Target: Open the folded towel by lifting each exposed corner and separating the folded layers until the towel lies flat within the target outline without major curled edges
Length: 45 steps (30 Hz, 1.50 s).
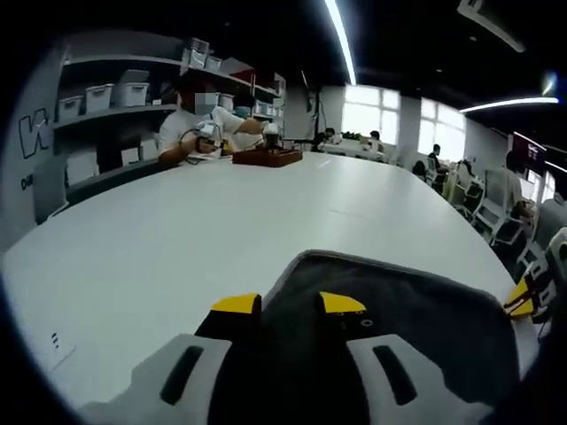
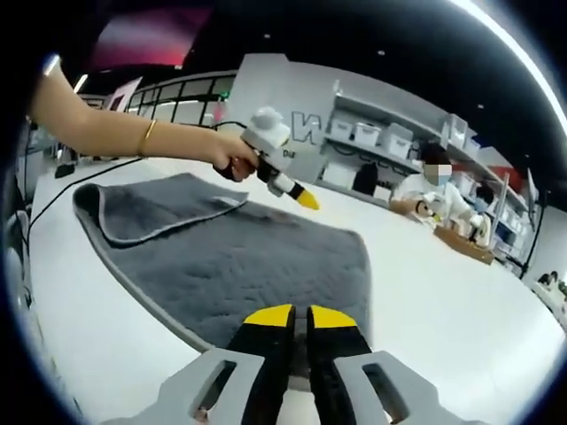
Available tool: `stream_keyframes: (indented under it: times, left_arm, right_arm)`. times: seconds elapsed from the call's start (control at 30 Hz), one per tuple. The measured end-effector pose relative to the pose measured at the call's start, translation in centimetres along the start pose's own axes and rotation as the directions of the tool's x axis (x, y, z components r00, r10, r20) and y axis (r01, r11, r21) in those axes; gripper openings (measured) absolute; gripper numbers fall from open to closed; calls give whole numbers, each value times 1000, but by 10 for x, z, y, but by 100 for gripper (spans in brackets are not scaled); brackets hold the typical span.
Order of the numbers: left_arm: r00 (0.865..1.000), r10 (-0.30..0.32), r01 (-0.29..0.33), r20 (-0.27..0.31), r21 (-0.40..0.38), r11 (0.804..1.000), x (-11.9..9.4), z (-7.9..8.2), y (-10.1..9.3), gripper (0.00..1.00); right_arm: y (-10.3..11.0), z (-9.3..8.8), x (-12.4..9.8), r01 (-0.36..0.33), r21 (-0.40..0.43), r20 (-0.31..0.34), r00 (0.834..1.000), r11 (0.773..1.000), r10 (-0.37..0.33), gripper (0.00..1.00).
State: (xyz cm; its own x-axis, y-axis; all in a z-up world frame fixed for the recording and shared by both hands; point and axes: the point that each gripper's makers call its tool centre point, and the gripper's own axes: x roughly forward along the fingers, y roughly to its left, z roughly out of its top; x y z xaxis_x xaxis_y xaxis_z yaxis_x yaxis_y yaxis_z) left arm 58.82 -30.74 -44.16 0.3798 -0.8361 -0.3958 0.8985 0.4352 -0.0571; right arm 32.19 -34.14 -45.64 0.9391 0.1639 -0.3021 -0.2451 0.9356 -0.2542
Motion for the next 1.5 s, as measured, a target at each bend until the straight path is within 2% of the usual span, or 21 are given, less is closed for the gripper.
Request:
stream_keyframes:
  times: [0.43,0.5,0.6,0.7,0.83,0.9,0.93,1.0,1.07,1.17,1.2,1.3,1.43,1.5]
  left_arm:
    - [998,56,-55,-25,19,998,-36,-17,24,25]
    - [997,71,-70,-37,27,997,-48,-20,31,25]
    - [996,80,-78,-46,39,996,-56,-22,34,26]
    - [987,125,-111,-99,135,985,-68,-30,44,26]
    - [986,130,-112,-101,169,979,-77,-28,45,28]
    - [980,154,-121,-123,239,964,-85,-29,51,29]
    - [979,159,-124,-127,245,961,-86,-29,52,29]
    - [968,188,-131,-165,308,943,-91,-33,58,30]
    - [963,206,-133,-173,361,923,-95,-33,61,31]
    - [956,220,-131,-193,392,911,-98,-36,65,33]
    - [946,245,-138,-211,422,896,-101,-40,69,35]
    - [934,268,-134,-235,466,875,-105,-45,75,36]
    - [933,265,-124,-242,476,871,-110,-47,75,37]
    - [933,254,-110,-256,470,876,-113,-49,74,38]
  right_arm:
    - [28,12,8,-46,-43,1,999,998,47,1]
    - [35,16,9,-55,-41,12,998,998,55,1]
    - [40,18,10,-66,-42,14,998,997,67,2]
    - [47,20,11,-71,-65,10,997,995,72,2]
    - [53,24,12,-85,-63,18,996,994,86,4]
    - [57,27,12,-94,-67,22,995,993,96,4]
    - [60,27,12,-99,-70,22,995,993,101,4]
    - [64,28,12,-112,-74,21,993,991,114,4]
    - [68,30,11,-121,-82,23,992,989,123,4]
    - [70,34,8,-119,-91,33,992,989,123,5]
    - [72,36,7,-125,-92,37,991,988,129,5]
    - [78,38,6,-137,-102,39,989,985,142,5]
    - [85,40,5,-144,-110,39,988,983,149,5]
    - [90,41,5,-157,-102,48,986,982,162,5]
